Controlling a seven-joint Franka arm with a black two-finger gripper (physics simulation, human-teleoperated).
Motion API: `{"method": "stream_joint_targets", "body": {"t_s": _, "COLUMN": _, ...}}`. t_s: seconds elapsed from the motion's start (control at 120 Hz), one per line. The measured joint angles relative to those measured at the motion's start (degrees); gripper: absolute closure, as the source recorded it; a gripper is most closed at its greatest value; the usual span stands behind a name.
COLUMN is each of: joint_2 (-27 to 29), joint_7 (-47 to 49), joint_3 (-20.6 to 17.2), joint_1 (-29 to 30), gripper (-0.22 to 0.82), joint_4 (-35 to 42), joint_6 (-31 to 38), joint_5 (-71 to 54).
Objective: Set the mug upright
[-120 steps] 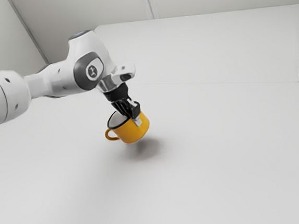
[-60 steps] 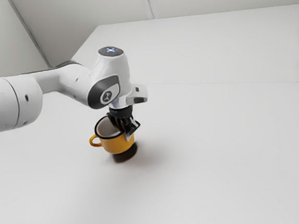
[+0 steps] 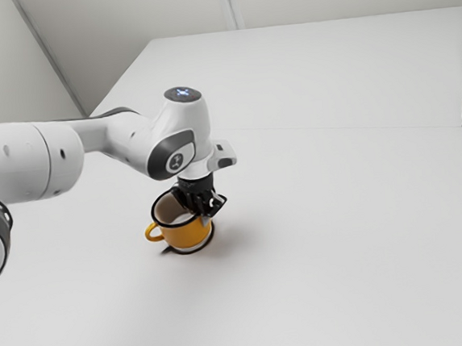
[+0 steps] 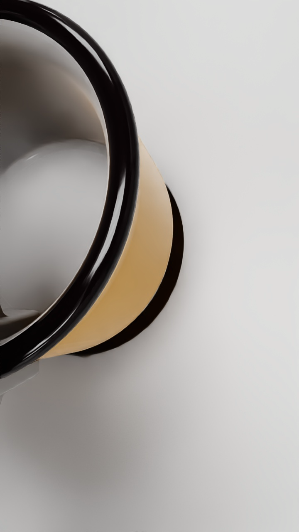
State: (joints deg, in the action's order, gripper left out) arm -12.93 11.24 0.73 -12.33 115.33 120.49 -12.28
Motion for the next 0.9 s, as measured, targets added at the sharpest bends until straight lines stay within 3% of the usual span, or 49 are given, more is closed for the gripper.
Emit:
{"method": "stream_joint_targets", "body": {"t_s": 0.2, "joint_2": 0.5, "joint_7": 2.3, "joint_3": 0.0, "joint_1": 0.1, "gripper": 0.34, "joint_4": -0.1, "joint_6": 0.5, "joint_5": 0.5}}
{"method": "stream_joint_targets", "body": {"t_s": 0.35, "joint_2": 5.7, "joint_7": 3.3, "joint_3": 0.0, "joint_1": 0.8, "gripper": 0.17, "joint_4": -0.8, "joint_6": 0.1, "joint_5": 1.2}}
{"method": "stream_joint_targets", "body": {"t_s": 0.6, "joint_2": 8.1, "joint_7": -1.4, "joint_3": 1.5, "joint_1": 1.4, "gripper": 0.06, "joint_4": -15.2, "joint_6": -7.9, "joint_5": 7.5}}
{"method": "stream_joint_targets", "body": {"t_s": 0.9, "joint_2": 4.5, "joint_7": -9.7, "joint_3": 1.9, "joint_1": 4.8, "gripper": 0.03, "joint_4": -31.6, "joint_6": -21.1, "joint_5": 12.1}}
